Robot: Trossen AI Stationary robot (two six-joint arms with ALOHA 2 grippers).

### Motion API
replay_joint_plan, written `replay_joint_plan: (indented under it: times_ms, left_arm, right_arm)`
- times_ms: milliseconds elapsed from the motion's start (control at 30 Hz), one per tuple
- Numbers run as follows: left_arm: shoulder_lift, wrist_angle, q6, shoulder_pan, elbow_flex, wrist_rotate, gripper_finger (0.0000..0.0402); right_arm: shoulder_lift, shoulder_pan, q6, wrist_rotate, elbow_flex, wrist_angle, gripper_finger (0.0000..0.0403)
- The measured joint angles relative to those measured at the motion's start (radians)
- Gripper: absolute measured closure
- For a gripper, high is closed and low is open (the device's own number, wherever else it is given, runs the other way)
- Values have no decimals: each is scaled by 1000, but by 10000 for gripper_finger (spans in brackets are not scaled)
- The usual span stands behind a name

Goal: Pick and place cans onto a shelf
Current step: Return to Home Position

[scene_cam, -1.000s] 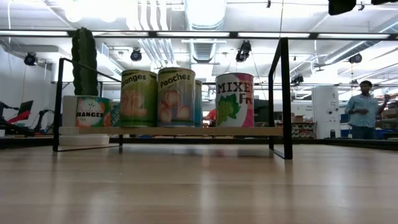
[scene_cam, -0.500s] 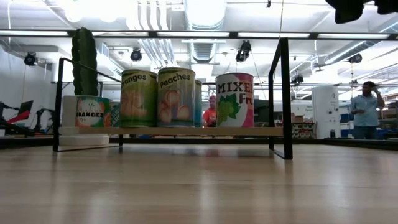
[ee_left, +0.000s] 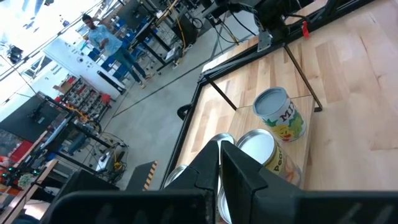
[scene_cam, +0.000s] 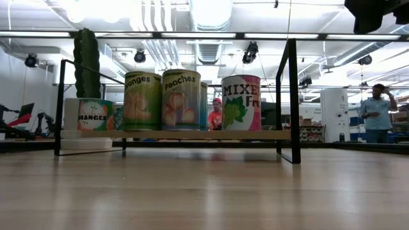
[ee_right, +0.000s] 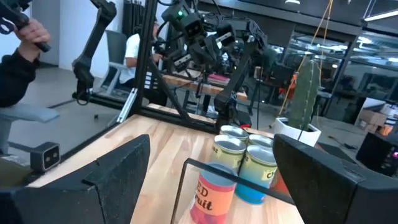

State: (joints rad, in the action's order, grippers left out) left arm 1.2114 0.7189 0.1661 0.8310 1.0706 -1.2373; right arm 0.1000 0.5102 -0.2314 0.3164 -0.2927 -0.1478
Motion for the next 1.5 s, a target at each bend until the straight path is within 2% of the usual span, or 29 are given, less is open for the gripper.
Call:
replay_joint_plan:
  times_ms: [233,333,400,500,567,733,833,933,1100,1333,1500]
  left_arm:
    - [0,0,25,0,-13,0,402]
    - [-1,-1,74,0,-37,1,402]
    - [-5,-2,137,0,-66,41,402]
    - [-10,-27,273,4,-140,97,402]
    - [-11,-78,309,6,-203,105,402]
    - [-74,-240,271,3,-338,70,402]
    - [-154,-337,254,2,-430,43,402]
    - [-248,-422,242,2,-543,62,402]
    - [-449,-625,68,-3,-689,146,402]
    - [-713,-1013,-431,-9,-797,350,402]
    - [-862,-1002,-538,-26,-811,404,402]
  right_arm:
    - [-100,0,-4,0,50,-31,76]
    - [-97,0,-8,0,58,-36,76]
    - [-95,-1,-16,8,63,-30,76]
    - [-99,-2,-18,10,91,-27,76]
    - [-97,-2,-29,17,112,17,76]
    - [-98,-12,-70,28,174,110,76]
    - [-98,-35,-74,60,201,130,76]
    - [-98,-68,-61,87,230,122,76]
    - [-99,-130,-33,70,246,125,76]
    - [-99,-180,13,-4,195,19,76]
    - [-100,-180,13,-7,182,5,76]
